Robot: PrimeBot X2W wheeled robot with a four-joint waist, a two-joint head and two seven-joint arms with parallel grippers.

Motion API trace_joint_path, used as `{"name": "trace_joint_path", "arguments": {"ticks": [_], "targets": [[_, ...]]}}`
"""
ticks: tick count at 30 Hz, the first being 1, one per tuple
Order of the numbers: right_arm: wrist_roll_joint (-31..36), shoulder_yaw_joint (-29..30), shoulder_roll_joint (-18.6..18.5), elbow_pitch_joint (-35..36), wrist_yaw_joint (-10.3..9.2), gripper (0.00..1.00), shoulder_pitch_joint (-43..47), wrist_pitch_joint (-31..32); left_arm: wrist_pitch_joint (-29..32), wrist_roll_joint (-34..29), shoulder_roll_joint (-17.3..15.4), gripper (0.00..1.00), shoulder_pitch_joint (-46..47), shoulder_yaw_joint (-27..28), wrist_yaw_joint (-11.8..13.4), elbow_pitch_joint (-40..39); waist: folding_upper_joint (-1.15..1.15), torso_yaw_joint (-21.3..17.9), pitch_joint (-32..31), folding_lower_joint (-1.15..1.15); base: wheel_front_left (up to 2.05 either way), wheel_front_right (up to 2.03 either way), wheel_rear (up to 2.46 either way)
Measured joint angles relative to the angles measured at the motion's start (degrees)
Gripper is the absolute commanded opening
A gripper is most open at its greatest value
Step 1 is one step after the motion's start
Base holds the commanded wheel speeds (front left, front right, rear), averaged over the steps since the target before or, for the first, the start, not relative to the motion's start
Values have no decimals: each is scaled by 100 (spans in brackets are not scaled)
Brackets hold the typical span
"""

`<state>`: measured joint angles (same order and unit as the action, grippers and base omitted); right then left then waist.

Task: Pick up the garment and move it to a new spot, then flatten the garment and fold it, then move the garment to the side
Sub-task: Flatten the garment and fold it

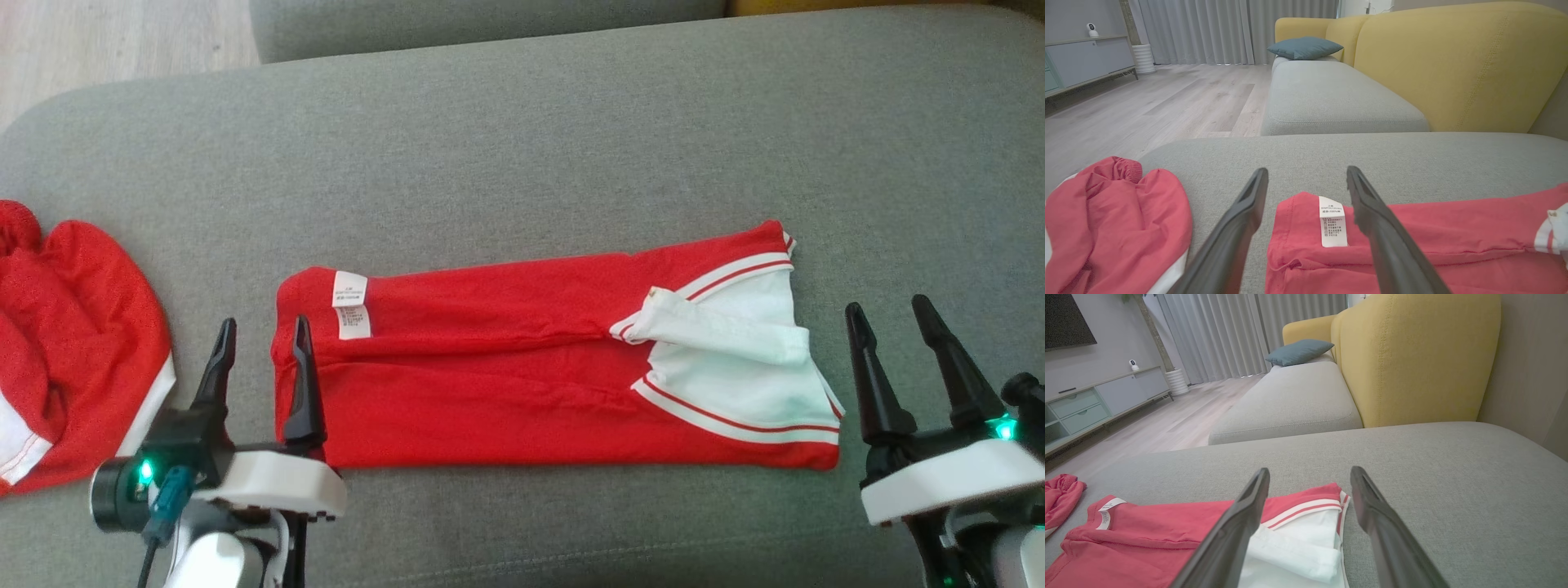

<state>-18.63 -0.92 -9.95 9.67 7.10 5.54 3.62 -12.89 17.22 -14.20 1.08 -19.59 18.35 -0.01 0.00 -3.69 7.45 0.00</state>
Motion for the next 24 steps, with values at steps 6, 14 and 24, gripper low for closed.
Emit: {"name": "trace_joint_path", "arguments": {"ticks": [6,14,24], "targets": [[0,8,-7,-65,0,100,-2,55,1,-1,1,100,8,-21,15,-8,0,31,72,0,0,0,0],[-103,-4,-208,-778,0,100,-114,103,-20,-59,46,100,332,-119,2,4,0,205,407,0,0,0,0],[-530,-282,-485,-2223,1,100,-918,215,-91,-162,293,100,794,-218,-55,133,0,512,849,0,0,0,0]]}}
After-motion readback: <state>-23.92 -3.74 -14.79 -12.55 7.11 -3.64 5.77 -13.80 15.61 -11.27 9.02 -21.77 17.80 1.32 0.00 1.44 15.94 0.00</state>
